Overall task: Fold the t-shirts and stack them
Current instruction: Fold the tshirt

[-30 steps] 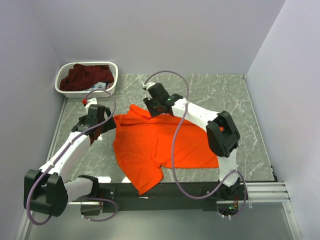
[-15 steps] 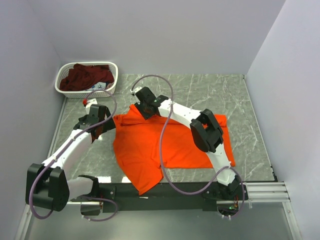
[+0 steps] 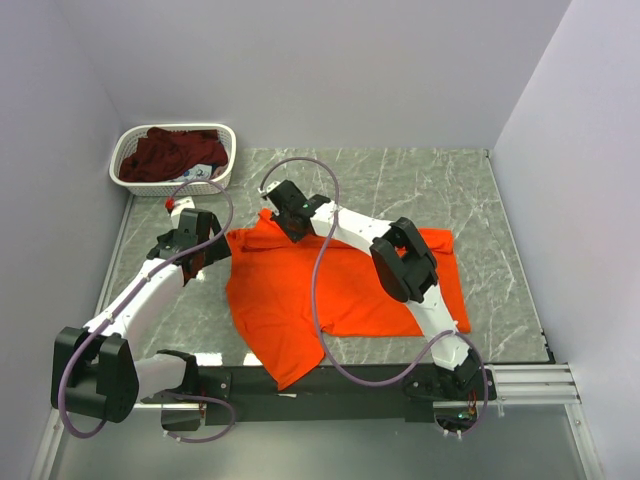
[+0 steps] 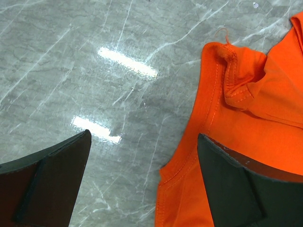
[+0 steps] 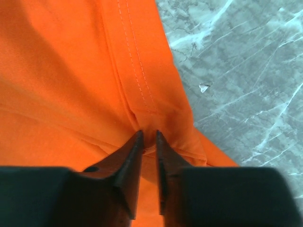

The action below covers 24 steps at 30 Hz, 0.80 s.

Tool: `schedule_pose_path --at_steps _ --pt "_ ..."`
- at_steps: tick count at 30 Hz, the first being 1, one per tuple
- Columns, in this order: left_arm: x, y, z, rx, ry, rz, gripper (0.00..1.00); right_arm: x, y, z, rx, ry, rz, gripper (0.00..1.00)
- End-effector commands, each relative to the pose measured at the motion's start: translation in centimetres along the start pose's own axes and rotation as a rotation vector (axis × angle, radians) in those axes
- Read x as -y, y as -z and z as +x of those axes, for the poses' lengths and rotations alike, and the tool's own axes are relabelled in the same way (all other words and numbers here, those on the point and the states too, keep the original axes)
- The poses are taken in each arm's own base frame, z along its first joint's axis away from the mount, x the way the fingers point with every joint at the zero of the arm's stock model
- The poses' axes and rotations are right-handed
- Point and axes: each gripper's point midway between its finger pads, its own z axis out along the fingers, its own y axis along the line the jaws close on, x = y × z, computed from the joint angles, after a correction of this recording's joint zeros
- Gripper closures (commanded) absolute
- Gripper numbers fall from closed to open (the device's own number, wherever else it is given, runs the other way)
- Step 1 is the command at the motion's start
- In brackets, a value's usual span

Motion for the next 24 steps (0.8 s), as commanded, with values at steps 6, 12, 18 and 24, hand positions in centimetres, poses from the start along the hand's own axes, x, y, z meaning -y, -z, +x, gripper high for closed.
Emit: schedule_pose_path --at_steps 6,12,18,24 --pt "0.8 0.3 -2.0 0.051 0.032 0.017 0.02 0.5 1.4 -2.6 0.070 0.009 0.030 1.00" --pt "0.8 0.3 -2.0 0.048 0.031 0.020 0.02 -0.2 4.8 -3.9 0.128 -0.006 -0.019 1.00" --pt "0.8 0.3 -2.0 0.048 0.031 0.020 0.01 -1.6 8.3 -3.4 0.158 -0.026 -0.101 1.00" --pt "0.9 0.4 -2.1 0.050 0.032 0.024 0.01 -4.3 10.8 -1.2 0.155 -0.012 -0.232 1.00"
